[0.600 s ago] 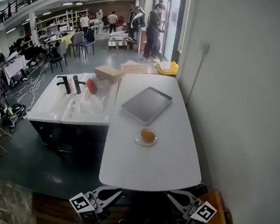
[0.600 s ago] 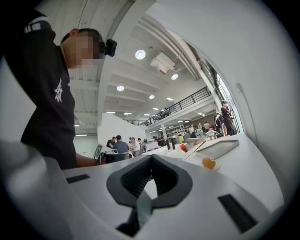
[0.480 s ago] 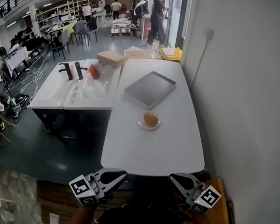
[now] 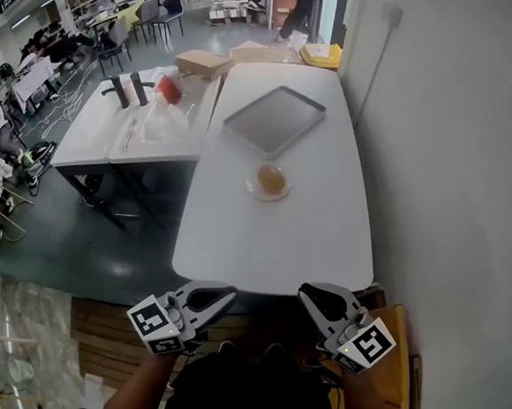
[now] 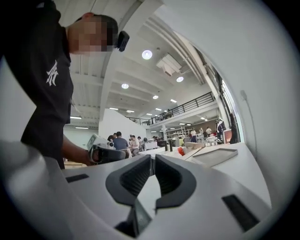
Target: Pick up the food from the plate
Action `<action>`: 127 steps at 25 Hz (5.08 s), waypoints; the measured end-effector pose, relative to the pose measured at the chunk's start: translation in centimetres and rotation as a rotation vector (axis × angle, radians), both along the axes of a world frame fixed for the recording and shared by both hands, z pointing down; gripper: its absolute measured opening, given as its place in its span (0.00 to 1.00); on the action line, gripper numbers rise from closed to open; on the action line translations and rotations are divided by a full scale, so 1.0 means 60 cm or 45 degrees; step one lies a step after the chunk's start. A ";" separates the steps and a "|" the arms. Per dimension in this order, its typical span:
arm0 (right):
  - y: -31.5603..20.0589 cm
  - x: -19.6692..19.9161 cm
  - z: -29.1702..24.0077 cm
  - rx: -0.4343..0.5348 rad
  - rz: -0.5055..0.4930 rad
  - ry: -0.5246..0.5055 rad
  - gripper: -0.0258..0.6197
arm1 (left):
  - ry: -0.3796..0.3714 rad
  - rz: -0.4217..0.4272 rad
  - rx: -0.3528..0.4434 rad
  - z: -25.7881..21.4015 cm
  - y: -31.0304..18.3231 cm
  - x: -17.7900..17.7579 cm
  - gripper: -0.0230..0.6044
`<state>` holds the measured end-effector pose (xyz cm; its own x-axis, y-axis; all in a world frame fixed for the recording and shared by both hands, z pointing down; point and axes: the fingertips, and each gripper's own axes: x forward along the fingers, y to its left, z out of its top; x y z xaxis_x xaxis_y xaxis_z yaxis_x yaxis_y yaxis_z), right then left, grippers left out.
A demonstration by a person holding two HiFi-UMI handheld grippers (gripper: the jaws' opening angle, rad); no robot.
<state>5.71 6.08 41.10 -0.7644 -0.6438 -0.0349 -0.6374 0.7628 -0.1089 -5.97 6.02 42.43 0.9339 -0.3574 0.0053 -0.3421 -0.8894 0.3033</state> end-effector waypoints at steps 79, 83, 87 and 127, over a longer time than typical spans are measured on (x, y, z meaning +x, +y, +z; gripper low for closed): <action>-0.256 0.023 0.102 -0.145 -0.004 0.016 0.36 | -0.349 -0.335 0.032 0.084 -0.170 -0.025 0.05; -0.320 0.001 0.117 -0.153 0.011 0.039 0.36 | -0.350 -0.305 0.048 0.093 -0.226 -0.041 0.05; -0.379 -0.021 0.126 -0.191 0.048 0.072 0.37 | -0.283 -0.290 0.022 0.097 -0.285 -0.066 0.05; -0.697 -0.083 0.310 -0.442 0.032 0.482 0.58 | -0.299 -0.019 -0.150 0.230 -0.557 0.003 0.18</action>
